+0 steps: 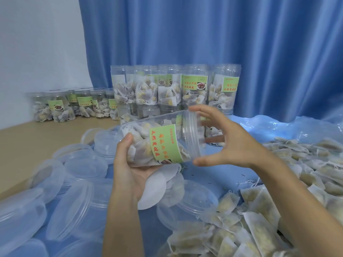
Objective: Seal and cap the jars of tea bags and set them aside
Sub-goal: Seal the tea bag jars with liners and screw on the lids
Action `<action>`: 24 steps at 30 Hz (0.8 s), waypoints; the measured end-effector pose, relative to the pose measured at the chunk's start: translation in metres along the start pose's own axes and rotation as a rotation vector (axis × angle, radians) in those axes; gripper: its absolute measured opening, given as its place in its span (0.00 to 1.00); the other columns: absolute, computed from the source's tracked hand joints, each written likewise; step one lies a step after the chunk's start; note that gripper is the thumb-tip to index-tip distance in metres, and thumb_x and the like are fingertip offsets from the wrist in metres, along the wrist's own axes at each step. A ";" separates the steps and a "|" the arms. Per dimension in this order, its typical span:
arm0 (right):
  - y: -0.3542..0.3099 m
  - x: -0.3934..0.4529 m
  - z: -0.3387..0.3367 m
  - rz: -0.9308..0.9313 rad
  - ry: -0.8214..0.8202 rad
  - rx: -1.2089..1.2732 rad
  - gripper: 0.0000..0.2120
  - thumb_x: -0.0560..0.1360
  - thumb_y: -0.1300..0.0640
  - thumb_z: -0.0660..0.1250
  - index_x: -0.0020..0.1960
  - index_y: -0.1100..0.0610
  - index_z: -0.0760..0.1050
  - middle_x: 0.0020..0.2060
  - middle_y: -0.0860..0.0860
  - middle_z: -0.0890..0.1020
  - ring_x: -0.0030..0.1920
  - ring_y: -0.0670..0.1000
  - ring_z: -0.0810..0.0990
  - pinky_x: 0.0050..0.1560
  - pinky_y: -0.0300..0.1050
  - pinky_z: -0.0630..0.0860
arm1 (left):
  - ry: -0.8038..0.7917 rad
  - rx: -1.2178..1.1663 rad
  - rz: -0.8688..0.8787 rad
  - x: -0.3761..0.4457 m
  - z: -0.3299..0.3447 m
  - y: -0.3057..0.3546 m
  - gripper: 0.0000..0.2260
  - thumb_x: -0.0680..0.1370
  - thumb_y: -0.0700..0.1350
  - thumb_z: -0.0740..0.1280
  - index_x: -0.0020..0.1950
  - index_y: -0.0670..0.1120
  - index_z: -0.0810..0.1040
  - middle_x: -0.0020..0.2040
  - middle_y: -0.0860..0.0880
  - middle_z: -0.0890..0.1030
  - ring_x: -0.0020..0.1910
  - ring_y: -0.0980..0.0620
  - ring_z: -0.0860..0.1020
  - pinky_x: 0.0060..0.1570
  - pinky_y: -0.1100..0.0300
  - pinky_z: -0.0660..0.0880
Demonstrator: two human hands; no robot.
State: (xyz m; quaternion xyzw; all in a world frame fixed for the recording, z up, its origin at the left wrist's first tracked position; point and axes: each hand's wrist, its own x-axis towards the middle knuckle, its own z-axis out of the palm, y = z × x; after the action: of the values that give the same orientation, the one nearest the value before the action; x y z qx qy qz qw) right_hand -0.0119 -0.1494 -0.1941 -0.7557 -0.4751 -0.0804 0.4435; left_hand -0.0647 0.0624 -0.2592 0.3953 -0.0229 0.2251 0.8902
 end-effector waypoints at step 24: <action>-0.001 0.003 0.020 0.200 0.184 0.272 0.48 0.53 0.36 0.74 0.69 0.33 0.58 0.54 0.34 0.73 0.51 0.32 0.77 0.41 0.27 0.74 | 0.039 -0.016 0.055 -0.001 0.011 -0.006 0.21 0.67 0.59 0.69 0.50 0.45 0.81 0.50 0.40 0.84 0.49 0.41 0.83 0.40 0.46 0.80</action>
State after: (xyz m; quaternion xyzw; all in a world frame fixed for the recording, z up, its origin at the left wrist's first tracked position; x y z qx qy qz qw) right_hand -0.0166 -0.1324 -0.2037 -0.7217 -0.3617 -0.0396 0.5889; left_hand -0.0621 0.0510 -0.2560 0.3831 -0.0181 0.2572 0.8870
